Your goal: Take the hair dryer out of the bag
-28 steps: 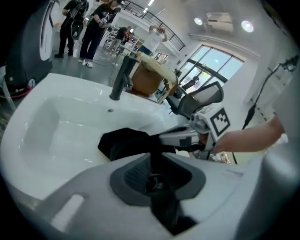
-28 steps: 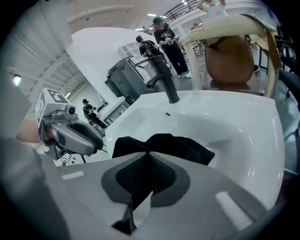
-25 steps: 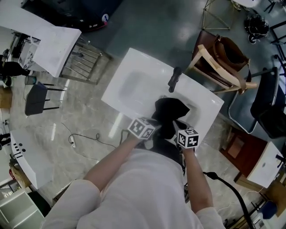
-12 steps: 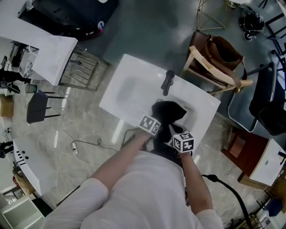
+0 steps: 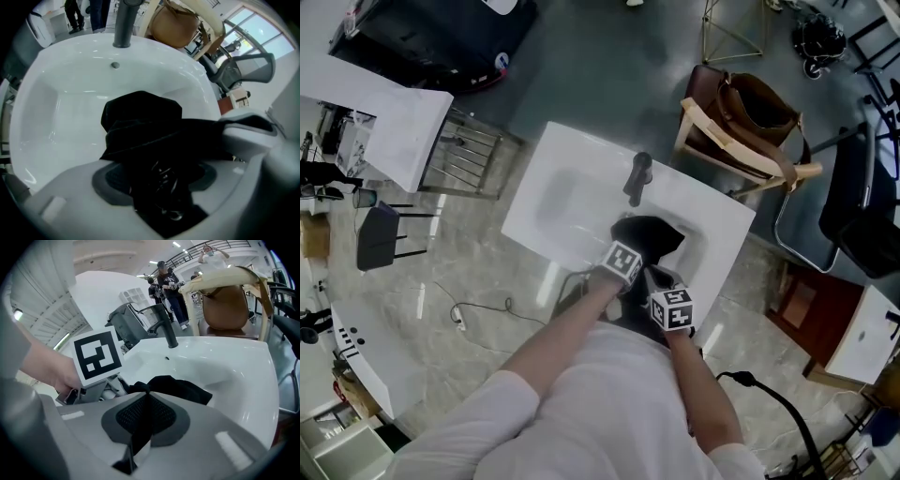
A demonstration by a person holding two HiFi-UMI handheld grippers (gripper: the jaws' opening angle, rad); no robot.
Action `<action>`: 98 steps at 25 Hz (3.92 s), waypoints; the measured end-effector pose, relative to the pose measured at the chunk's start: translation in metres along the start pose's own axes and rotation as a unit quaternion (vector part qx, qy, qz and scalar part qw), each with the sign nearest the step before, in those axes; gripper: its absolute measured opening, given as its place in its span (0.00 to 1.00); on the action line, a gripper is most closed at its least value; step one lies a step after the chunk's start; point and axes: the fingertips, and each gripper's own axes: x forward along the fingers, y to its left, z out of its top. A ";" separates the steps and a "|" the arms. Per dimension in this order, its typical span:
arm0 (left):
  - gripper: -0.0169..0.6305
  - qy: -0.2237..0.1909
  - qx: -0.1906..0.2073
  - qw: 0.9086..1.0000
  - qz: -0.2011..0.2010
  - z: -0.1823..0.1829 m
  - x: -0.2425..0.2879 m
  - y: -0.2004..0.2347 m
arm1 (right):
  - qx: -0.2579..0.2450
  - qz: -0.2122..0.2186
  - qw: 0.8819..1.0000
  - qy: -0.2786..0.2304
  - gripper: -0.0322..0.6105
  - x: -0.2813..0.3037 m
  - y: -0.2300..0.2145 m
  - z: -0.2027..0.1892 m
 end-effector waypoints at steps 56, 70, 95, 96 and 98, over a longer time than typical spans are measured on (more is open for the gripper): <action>0.37 -0.128 -0.071 0.981 -0.128 -0.047 -0.135 -0.016 | 0.001 0.090 0.995 0.038 0.71 -0.027 0.009 0.002; 0.37 -0.142 -0.015 0.983 -0.113 -0.053 -0.162 -0.021 | -0.038 0.067 0.997 0.028 0.37 -0.044 0.003 0.010; 0.37 -0.259 -0.067 0.953 -0.144 -0.108 -0.244 0.020 | -0.103 -0.094 0.987 0.079 0.07 -0.007 -0.041 -0.011; 0.37 -0.266 -0.069 0.951 -0.145 -0.111 -0.249 0.023 | -0.104 -0.095 0.986 0.083 0.07 -0.005 -0.039 -0.013; 0.37 -0.280 -0.074 0.946 -0.148 -0.116 -0.259 0.029 | -0.104 -0.096 0.986 0.091 0.07 0.001 -0.035 -0.016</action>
